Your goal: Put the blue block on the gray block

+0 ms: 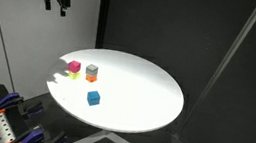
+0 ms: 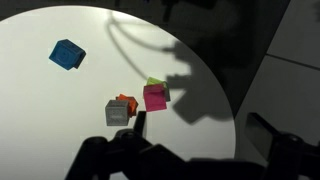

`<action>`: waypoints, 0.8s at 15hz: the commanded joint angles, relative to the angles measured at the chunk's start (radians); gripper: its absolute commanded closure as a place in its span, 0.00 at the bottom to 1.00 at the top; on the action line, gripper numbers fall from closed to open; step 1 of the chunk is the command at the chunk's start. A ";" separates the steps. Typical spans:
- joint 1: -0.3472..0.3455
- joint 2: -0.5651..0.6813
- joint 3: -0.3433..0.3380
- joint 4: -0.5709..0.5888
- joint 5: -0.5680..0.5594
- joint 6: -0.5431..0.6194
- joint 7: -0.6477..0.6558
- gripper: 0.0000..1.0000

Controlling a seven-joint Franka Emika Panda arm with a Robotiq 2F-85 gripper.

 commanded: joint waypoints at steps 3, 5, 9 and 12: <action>-0.055 0.157 -0.025 0.147 -0.019 -0.057 0.049 0.00; -0.080 0.182 -0.033 0.161 -0.033 -0.037 0.098 0.00; -0.120 0.184 -0.057 0.146 -0.037 0.025 0.203 0.00; -0.144 0.172 -0.075 0.117 -0.034 0.088 0.272 0.00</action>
